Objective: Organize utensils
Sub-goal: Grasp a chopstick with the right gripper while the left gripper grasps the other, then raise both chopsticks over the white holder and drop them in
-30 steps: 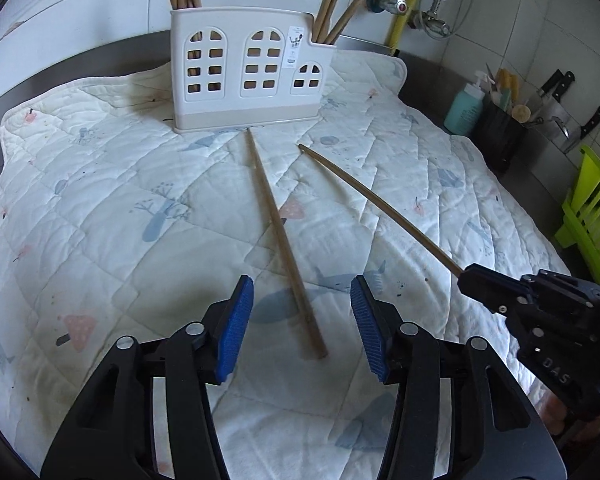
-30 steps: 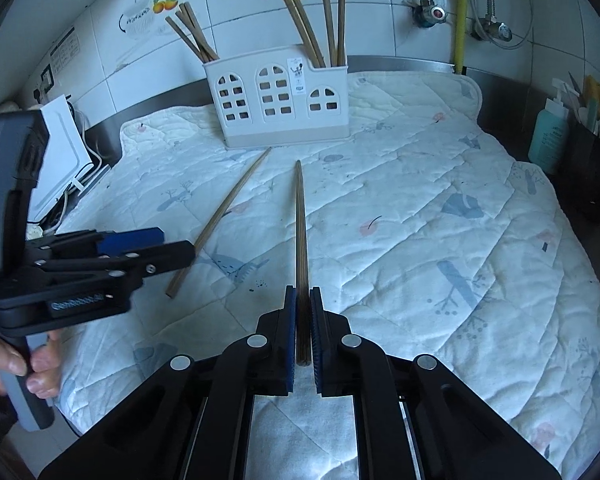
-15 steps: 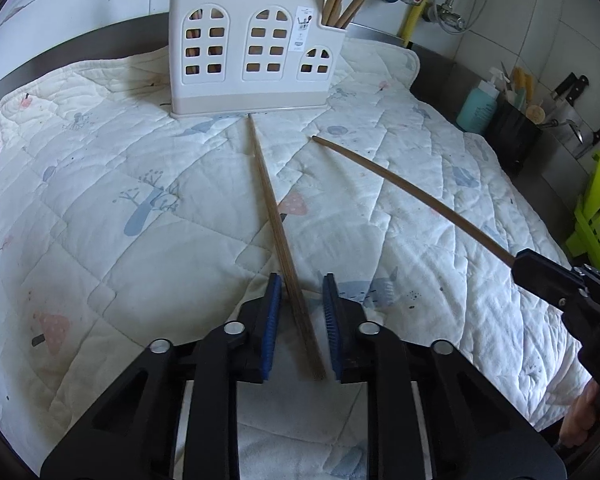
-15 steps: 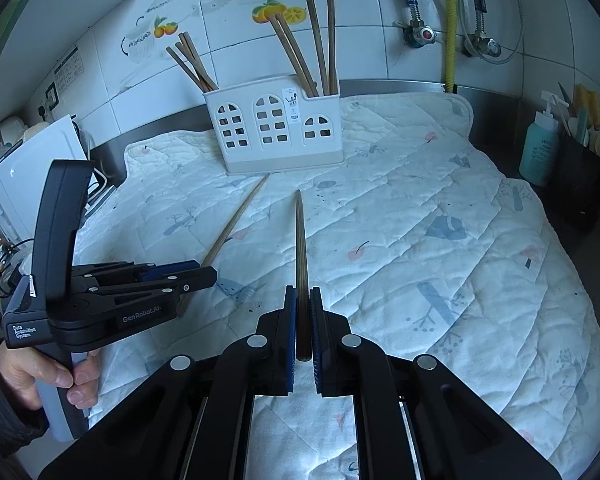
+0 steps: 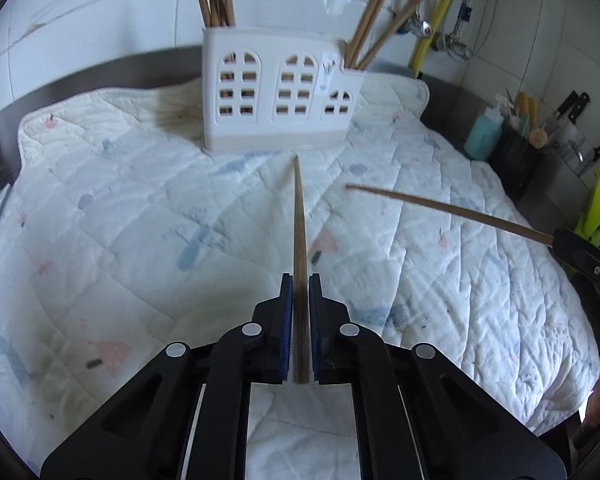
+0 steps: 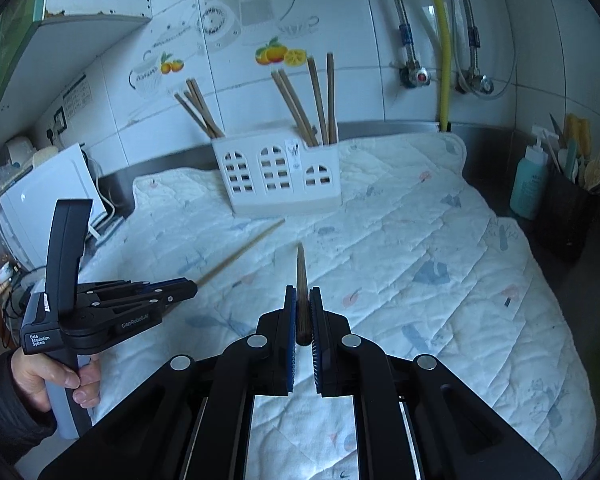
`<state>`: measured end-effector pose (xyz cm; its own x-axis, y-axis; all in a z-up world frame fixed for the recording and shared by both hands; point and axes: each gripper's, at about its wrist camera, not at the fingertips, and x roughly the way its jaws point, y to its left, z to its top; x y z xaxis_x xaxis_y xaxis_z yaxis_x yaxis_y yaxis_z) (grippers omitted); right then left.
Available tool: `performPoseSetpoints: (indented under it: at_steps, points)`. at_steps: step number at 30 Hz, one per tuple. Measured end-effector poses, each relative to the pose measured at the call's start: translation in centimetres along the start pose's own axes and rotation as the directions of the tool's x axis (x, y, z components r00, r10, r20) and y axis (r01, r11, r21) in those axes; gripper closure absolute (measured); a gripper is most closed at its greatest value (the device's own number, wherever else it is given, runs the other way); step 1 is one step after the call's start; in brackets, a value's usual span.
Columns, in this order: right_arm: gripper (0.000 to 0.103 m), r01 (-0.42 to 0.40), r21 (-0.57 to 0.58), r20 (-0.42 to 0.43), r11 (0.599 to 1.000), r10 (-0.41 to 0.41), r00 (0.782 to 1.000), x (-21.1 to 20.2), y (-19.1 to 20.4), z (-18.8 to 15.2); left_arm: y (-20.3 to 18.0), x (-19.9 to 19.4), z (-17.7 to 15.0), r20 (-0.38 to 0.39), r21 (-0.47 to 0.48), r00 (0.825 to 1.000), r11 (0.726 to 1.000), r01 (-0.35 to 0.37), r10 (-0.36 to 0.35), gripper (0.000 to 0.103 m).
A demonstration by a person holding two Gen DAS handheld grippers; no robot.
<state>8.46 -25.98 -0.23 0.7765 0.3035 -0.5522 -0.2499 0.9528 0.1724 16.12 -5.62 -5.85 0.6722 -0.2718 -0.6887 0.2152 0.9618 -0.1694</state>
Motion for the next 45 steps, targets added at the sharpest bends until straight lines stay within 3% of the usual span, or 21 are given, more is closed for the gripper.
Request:
performPoseSetpoints:
  at_steps: [6,12,17,27,31,45]
  points:
    - [0.096,-0.001,-0.017,0.054,1.0,0.002,0.999,-1.1,0.4,2.6,0.4,-1.6,1.5,0.059,0.017,0.998,1.0,0.006,-0.007,0.103]
    - [0.096,-0.001,-0.033,0.067,0.999,0.004,0.998,-1.2,0.7,3.2,0.1,-0.6,0.3,-0.025,0.031,0.997,0.997,0.075,-0.074,0.098]
    - [0.096,-0.001,-0.029,0.059,1.0,0.003,0.998,-1.0,0.8,2.8,-0.1,1.1,-1.1,-0.083,0.053,0.995,0.997,0.061,-0.056,0.086]
    - [0.096,0.0,-0.024,0.049,1.0,0.002,0.999,-0.8,0.6,2.6,0.0,3.6,-1.8,-0.132,0.081,0.99,0.995,0.06,-0.049,0.087]
    - [0.096,0.0,-0.025,0.053,1.0,0.002,0.999,-0.8,0.6,2.6,0.3,3.5,-1.5,-0.135,0.06,0.99,0.997,0.054,-0.045,0.098]
    - [0.096,-0.004,-0.047,0.131,0.999,0.01,0.991,-2.6,1.0,6.2,0.1,-2.7,3.1,0.045,0.103,0.997,0.993,0.05,-0.055,0.098]
